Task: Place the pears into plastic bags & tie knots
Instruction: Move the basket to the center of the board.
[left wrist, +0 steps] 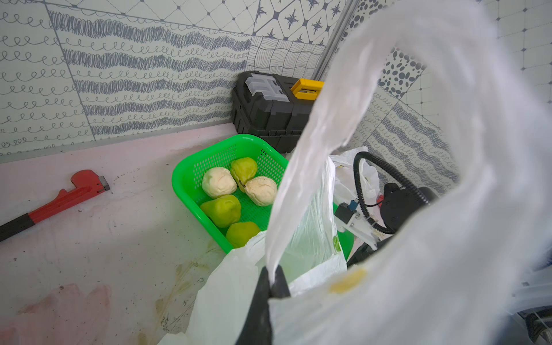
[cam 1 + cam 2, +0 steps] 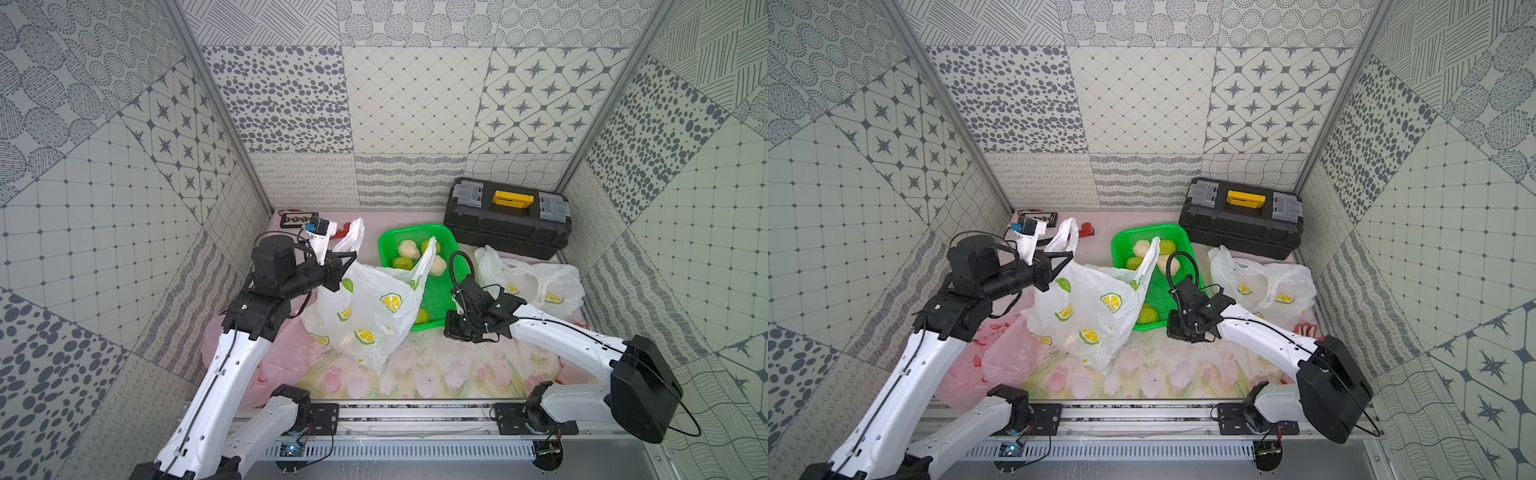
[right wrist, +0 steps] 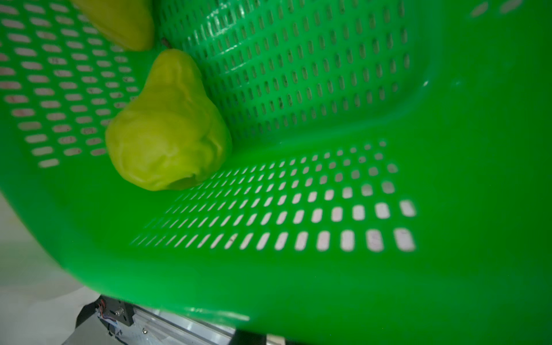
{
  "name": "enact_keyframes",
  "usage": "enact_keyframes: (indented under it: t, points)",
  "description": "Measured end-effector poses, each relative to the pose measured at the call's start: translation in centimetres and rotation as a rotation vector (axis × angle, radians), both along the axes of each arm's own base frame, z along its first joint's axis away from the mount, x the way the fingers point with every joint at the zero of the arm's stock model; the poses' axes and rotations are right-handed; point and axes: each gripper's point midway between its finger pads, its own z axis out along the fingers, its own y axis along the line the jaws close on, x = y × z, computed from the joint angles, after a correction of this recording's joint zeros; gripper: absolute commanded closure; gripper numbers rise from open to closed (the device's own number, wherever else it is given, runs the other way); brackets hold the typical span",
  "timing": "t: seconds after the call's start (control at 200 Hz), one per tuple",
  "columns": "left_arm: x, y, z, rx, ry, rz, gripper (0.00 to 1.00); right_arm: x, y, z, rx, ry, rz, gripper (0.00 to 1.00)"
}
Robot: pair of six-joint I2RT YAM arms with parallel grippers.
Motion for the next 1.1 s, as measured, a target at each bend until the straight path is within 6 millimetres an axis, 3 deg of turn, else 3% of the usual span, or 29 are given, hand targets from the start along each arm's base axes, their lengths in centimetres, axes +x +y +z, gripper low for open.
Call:
enact_keyframes:
  t: [0.14, 0.43, 0.57, 0.665, 0.755, 0.845, 0.996, 1.101]
  points:
    - [-0.7, 0.2, 0.1, -0.009, 0.011, 0.004, 1.0, 2.9, 0.1, -1.1, -0.024, -0.003, -0.018, 0.86]
    - [-1.5, 0.3, 0.2, -0.021, 0.03, 0.008, 1.0, 8.9, 3.1, -0.3, 0.013, -0.092, -0.009, 0.85]
    - [-1.1, 0.2, -0.8, -0.031, 0.066, 0.015, 1.0, 12.3, 4.6, 0.1, 0.045, -0.124, -0.02, 0.8]
    - [-0.5, 0.1, -1.5, -0.031, 0.093, 0.022, 1.0, 14.5, 4.9, 1.0, 0.083, -0.151, -0.029, 0.65]
    - [0.0, 0.2, -1.9, -0.025, 0.106, 0.033, 1.0, 14.7, 4.3, 2.8, 0.12, -0.172, -0.04, 0.42]
    - [0.5, 0.3, -2.3, -0.016, 0.115, 0.05, 1.0, 13.3, 3.7, 5.9, 0.175, -0.216, -0.034, 0.28]
    - [1.0, 0.6, -2.7, -0.005, 0.122, 0.072, 1.0, 9.5, 2.1, 12.0, 0.314, -0.307, -0.046, 0.11]
    - [1.1, 0.6, -2.7, -0.004, 0.122, 0.076, 1.0, 8.4, 2.6, 14.6, 0.394, -0.35, -0.038, 0.06]
